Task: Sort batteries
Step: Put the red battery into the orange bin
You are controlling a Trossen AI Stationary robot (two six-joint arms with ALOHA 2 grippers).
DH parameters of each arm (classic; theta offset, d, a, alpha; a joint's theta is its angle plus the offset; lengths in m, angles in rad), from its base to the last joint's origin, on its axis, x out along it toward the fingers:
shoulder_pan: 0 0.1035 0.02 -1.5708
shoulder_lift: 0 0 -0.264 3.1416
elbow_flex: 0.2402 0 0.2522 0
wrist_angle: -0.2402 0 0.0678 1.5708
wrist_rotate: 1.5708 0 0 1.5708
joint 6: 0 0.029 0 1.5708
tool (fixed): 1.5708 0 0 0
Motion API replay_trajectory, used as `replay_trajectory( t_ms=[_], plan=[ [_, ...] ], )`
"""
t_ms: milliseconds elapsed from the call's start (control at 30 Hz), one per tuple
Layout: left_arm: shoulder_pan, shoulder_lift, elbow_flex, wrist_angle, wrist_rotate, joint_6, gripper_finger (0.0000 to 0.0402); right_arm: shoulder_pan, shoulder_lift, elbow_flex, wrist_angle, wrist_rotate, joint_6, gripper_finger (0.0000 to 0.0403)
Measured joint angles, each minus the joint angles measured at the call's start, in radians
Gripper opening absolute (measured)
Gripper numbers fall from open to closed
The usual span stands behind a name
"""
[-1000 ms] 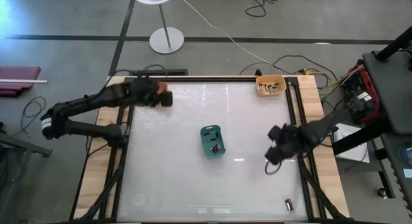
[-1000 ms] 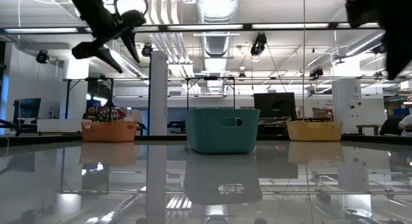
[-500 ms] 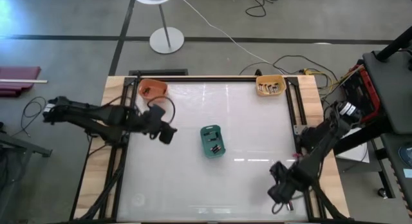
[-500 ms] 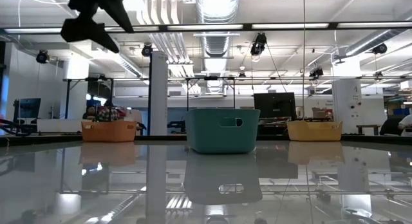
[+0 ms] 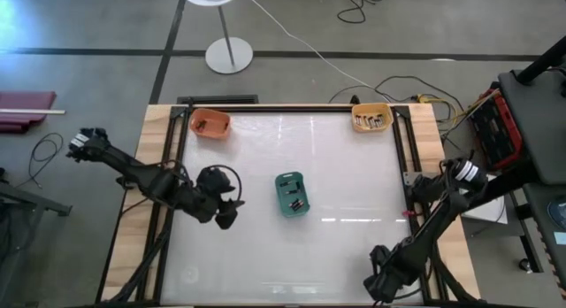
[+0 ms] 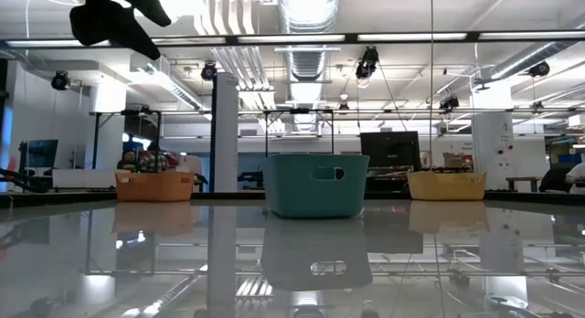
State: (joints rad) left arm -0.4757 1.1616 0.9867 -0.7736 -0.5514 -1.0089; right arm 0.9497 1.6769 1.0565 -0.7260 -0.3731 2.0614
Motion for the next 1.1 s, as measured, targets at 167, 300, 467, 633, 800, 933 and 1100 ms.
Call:
replay_trajectory(
  t_ms=[167, 300, 467, 633, 800, 933, 1100],
  plan=[
    [-0.034, 0.028, 0.0, 0.006, 0.001, -0.004, 0.0249, 0.002, 0.038, 0.002, 0.041, -0.049, 0.0, 0.0239],
    [-0.055, 0.036, 0.0, 0.006, 0.0, -0.019, 0.0245, 0.002, 0.036, 0.003, 0.051, -0.049, 0.013, 0.0245],
    [-0.061, 0.038, 0.0, 0.011, -0.022, -0.022, 0.0243, 0.007, 0.01, 0.003, 0.015, -0.052, 0.023, 0.025],
    [-0.06, 0.038, 0.0, 0.053, -0.082, -0.022, 0.0243, 0.004, -0.04, -0.007, -0.044, -0.101, -0.018, 0.0248],
    [-0.06, 0.038, 0.0, 0.066, -0.12, -0.022, 0.0243, -0.009, -0.074, -0.056, -0.041, -0.138, -0.073, 0.0235],
    [-0.063, 0.04, 0.0, 0.068, -0.121, -0.056, 0.0242, -0.01, -0.079, -0.094, -0.009, -0.195, -0.106, 0.0226],
    [-0.064, 0.064, 0.0, 0.071, -0.121, -0.07, 0.0242, -0.011, -0.072, -0.119, 0.018, -0.196, -0.121, 0.022]
  ],
)
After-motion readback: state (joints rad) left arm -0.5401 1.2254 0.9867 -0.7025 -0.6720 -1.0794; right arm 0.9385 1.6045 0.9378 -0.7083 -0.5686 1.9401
